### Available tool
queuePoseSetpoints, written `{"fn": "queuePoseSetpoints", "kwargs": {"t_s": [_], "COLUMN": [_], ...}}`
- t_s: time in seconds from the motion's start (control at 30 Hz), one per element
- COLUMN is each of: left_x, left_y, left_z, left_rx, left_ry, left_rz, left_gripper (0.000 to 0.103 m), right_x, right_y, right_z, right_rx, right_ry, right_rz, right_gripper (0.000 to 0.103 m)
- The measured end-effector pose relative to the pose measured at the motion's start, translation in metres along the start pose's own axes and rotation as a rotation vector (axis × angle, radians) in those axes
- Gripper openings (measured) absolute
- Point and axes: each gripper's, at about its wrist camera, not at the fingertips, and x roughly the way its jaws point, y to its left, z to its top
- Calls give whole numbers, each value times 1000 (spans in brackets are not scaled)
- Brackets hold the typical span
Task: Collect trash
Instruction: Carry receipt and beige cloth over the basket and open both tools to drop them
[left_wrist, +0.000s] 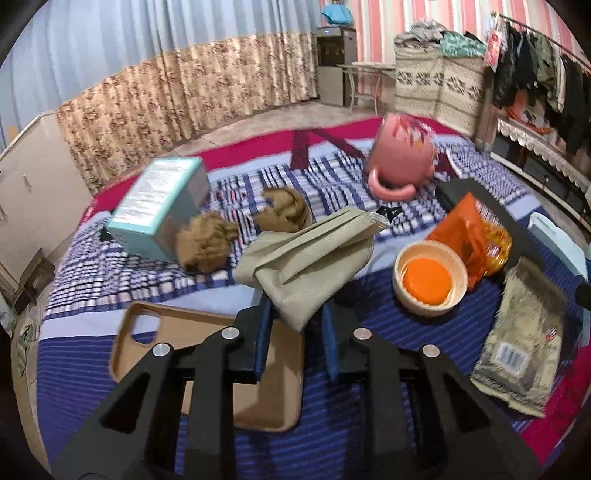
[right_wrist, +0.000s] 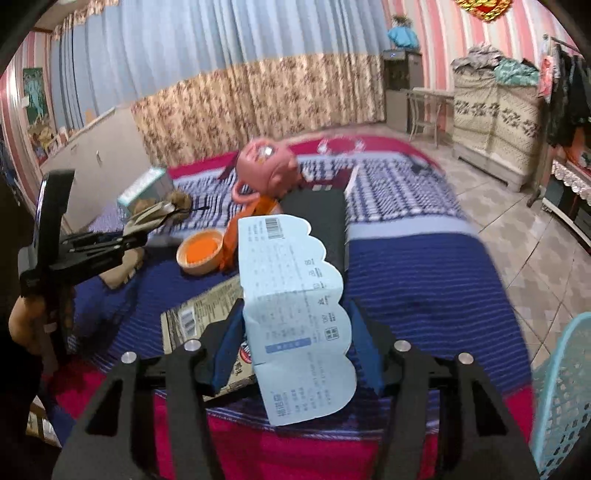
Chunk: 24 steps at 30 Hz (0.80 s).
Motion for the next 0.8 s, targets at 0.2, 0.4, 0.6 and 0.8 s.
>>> {"fn": "queuePoseSetpoints", "kwargs": {"t_s": [0.2, 0.4, 0.6, 0.8], "left_x": [-40, -69, -94, -116], "left_y": [-34, -112, -210, -315], "left_z": [23, 36, 34, 22], "left_rx": [37, 109, 214, 326], "left_ry": [-105, -169, -200, -226], "left_rz": [-32, -157, -290, -416], "left_gripper": [23, 23, 23, 23], "right_x": [-44, -104, -166, -202], "right_y": [-16, -62, -131, -187], "right_z": [2, -8, -33, -63], "right_rx": [-4, 74, 190, 312], "right_ry": [-88, -187, -249, -265], "right_rz": [-98, -254, -495, -630], "right_gripper": [55, 55, 55, 55]}}
